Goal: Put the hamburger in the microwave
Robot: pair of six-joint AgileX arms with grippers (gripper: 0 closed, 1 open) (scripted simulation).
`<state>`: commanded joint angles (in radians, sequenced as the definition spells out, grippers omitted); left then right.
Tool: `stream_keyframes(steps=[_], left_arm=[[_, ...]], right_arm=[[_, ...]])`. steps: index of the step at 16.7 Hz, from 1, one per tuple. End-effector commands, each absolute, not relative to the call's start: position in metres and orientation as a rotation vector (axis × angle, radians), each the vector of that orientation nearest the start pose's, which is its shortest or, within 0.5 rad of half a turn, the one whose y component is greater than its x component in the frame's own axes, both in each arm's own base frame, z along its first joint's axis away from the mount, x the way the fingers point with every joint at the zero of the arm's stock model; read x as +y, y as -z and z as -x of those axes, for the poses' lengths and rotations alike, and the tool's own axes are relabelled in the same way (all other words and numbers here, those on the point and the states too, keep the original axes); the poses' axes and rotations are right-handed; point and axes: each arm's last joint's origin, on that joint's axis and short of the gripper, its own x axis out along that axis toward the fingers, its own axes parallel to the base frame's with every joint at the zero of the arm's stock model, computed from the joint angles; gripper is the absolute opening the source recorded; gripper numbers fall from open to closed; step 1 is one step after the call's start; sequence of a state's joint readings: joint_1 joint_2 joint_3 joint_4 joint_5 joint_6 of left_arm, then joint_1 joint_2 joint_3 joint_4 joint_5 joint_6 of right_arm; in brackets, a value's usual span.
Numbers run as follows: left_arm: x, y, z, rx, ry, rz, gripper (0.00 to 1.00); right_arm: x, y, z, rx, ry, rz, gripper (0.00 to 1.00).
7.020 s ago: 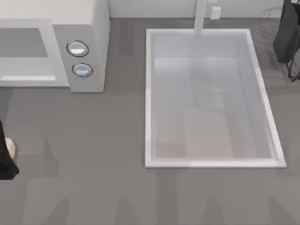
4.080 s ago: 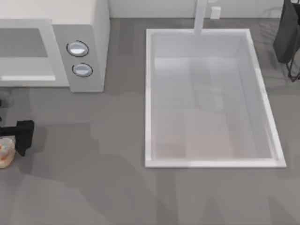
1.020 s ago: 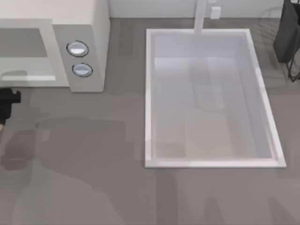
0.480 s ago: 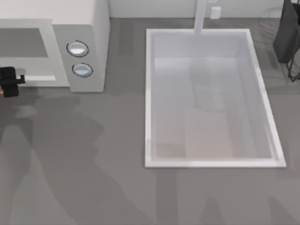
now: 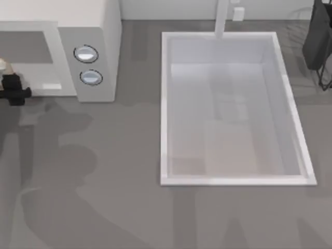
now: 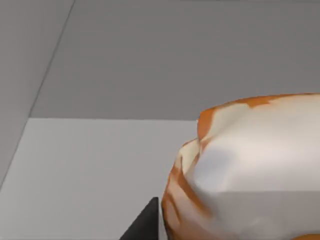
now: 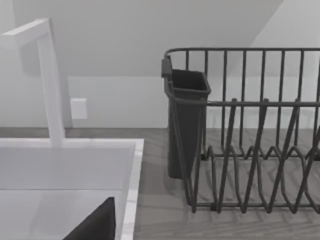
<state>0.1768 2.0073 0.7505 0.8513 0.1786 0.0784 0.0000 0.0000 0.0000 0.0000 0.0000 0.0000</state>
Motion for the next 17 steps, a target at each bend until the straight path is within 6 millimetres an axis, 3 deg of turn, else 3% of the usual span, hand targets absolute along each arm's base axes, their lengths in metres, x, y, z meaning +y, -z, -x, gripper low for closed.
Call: stream_keyframes(steps=[10, 13, 17], left_arm=[[0.058, -0.082, -0.358, 0.354, 0.025, -0.004, 0.0], [0.059, -0.073, -0.381, 0.377, 0.027, 0.008, 0.0], [0.065, -0.077, -0.44, 0.323, 0.014, 0.012, 0.0]], right_arm=[[-0.001, -0.16, -0.106, 0.0, 0.0, 0.0, 1.0], [-0.001, -0.16, -0.106, 0.0, 0.0, 0.0, 1.0], [-0.001, -0.16, -0.106, 0.0, 0.0, 0.0, 1.0]])
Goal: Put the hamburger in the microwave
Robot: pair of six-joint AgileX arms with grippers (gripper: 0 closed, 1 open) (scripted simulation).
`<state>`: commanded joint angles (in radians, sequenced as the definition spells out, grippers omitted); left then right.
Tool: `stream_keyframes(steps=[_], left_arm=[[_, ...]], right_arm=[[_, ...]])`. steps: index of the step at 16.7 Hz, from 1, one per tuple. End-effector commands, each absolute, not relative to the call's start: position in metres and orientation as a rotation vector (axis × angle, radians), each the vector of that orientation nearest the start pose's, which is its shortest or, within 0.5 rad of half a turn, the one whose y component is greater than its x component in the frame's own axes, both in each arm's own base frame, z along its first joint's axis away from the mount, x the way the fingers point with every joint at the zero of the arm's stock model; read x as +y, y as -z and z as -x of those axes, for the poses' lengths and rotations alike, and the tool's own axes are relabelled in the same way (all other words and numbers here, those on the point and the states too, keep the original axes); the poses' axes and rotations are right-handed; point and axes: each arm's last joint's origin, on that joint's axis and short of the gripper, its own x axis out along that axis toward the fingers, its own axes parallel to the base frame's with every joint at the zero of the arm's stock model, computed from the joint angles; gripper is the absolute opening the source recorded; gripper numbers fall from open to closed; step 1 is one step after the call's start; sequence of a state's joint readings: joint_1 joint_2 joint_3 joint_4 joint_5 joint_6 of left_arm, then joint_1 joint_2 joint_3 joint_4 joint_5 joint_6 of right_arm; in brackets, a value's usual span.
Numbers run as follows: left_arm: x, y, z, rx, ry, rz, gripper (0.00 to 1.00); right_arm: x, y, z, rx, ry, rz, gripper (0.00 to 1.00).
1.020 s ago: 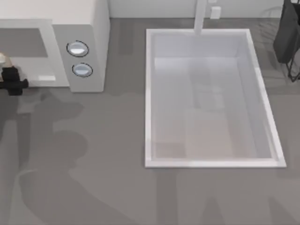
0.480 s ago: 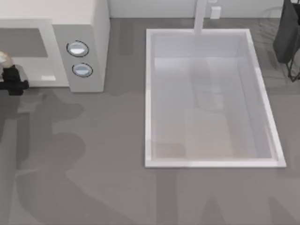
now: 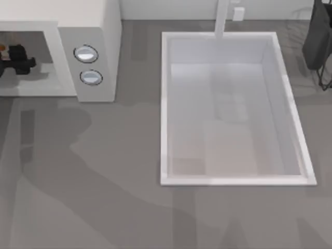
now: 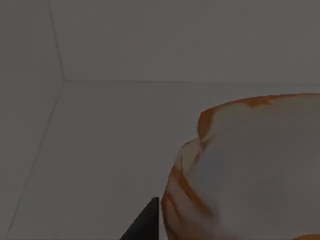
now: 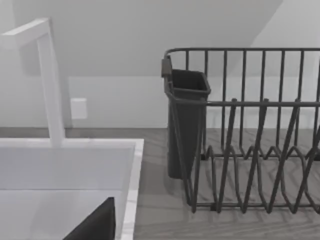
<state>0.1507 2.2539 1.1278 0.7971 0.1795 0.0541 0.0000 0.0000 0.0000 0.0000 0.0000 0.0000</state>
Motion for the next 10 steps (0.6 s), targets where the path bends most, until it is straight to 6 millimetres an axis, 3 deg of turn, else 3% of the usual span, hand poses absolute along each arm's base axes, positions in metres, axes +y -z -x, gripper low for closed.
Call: stream_keyframes(steps=[2, 5, 10], left_arm=[[0.064, -0.081, -0.469, 0.291, 0.02, 0.003, 0.0], [0.059, -0.074, -0.496, 0.309, 0.028, -0.004, 0.0], [0.057, -0.062, -0.504, 0.349, 0.02, -0.003, 0.0]], right_arm=[[-0.001, -0.16, -0.106, 0.0, 0.0, 0.0, 1.0], [-0.001, -0.16, -0.106, 0.0, 0.0, 0.0, 1.0], [-0.001, -0.16, -0.106, 0.0, 0.0, 0.0, 1.0]])
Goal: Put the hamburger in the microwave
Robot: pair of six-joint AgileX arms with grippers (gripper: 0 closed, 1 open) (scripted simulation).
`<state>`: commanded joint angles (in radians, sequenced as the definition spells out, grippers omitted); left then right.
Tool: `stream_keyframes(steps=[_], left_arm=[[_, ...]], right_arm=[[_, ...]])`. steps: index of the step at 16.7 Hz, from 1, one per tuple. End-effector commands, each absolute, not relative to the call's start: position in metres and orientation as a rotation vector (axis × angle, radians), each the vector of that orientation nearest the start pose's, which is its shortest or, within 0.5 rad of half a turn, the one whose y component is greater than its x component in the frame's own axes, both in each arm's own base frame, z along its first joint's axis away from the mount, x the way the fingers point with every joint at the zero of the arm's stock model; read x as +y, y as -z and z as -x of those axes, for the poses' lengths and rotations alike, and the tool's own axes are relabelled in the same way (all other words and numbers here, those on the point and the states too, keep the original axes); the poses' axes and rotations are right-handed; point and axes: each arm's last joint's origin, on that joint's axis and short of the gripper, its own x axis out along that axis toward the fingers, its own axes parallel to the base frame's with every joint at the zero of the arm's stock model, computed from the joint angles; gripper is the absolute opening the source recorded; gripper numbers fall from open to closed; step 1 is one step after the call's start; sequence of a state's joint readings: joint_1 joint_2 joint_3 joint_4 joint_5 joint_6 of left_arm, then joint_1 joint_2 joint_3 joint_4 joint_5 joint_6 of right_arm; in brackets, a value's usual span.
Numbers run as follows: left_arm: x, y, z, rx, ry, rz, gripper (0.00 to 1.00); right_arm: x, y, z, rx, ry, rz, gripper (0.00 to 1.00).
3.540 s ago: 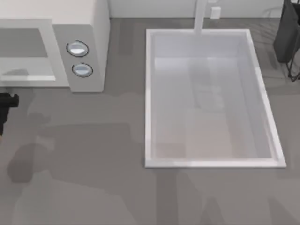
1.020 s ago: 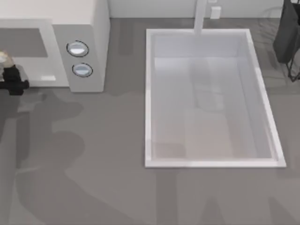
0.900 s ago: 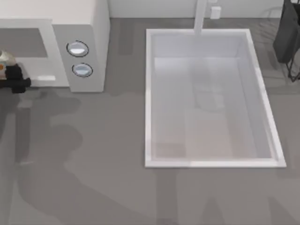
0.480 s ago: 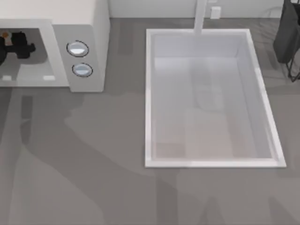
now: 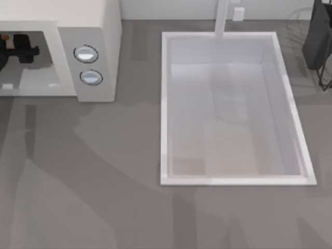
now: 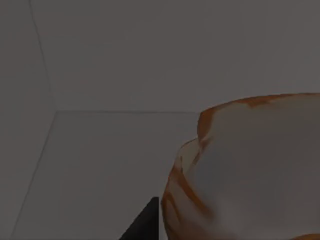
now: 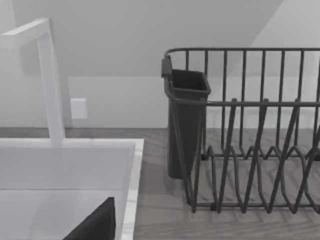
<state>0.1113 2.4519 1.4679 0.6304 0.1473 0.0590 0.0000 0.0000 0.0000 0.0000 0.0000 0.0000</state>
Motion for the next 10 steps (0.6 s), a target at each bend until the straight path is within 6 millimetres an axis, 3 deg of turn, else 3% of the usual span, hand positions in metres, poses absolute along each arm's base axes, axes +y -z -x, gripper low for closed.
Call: stream_keyframes(steps=[2, 10], left_arm=[[0.0574, -0.0623, -0.504, 0.349, 0.02, -0.003, 0.0], [0.0574, -0.0623, -0.504, 0.349, 0.02, -0.003, 0.6]], right_arm=[[-0.0012, -0.16, -0.1057, 0.0, 0.0, 0.0, 1.0], [-0.0012, -0.16, -0.1057, 0.0, 0.0, 0.0, 1.0]])
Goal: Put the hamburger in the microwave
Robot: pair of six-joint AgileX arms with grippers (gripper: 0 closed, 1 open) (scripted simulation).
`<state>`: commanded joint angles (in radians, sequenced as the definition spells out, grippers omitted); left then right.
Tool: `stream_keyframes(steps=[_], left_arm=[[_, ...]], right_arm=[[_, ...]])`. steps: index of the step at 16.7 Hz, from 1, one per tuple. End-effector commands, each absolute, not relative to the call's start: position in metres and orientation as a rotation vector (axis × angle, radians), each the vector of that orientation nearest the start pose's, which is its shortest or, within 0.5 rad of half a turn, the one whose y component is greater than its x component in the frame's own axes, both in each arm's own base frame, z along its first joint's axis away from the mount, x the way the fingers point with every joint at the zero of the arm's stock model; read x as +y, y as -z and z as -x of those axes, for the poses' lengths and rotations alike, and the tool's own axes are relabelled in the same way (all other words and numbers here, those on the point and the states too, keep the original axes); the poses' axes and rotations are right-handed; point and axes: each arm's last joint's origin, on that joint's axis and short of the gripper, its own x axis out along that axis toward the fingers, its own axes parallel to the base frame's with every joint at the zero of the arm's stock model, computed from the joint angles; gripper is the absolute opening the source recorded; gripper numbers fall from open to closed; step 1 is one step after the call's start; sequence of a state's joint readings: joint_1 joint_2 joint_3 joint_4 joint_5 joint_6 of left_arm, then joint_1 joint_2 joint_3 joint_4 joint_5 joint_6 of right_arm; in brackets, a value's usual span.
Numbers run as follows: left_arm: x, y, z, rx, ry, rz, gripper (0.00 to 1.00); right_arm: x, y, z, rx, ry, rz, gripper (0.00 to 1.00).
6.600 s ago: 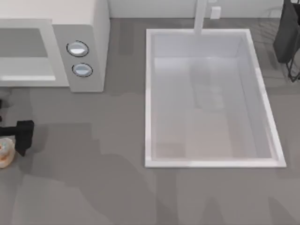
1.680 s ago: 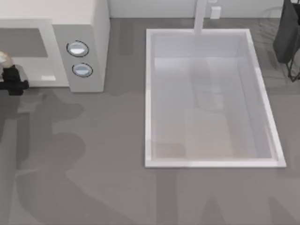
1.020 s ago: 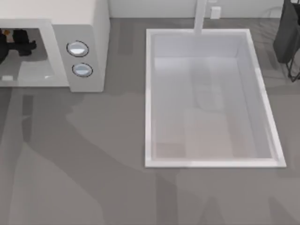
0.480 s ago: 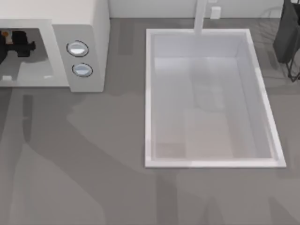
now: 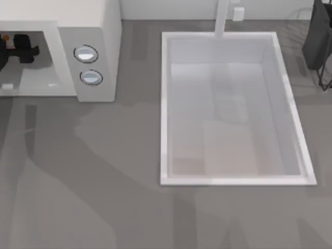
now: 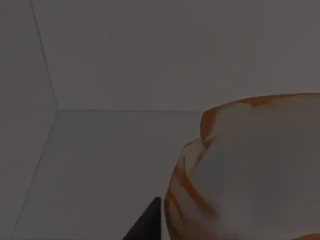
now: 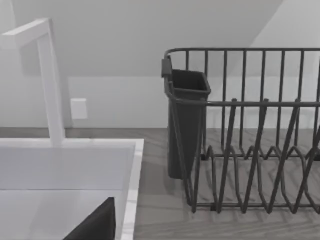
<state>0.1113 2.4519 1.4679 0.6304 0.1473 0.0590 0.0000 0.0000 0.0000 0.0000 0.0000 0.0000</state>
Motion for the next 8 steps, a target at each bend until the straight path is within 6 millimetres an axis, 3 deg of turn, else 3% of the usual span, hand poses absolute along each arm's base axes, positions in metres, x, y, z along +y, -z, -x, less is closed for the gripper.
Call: stream_keyframes(steps=[5, 8], left_arm=[[0.0574, -0.0623, -0.504, 0.349, 0.02, -0.003, 0.98], [0.0574, -0.0623, -0.504, 0.349, 0.02, -0.003, 1.0]], right_arm=[[-0.0012, -0.16, -0.1057, 0.0, 0.0, 0.0, 1.0], [-0.0012, -0.16, -0.1057, 0.0, 0.0, 0.0, 1.0]])
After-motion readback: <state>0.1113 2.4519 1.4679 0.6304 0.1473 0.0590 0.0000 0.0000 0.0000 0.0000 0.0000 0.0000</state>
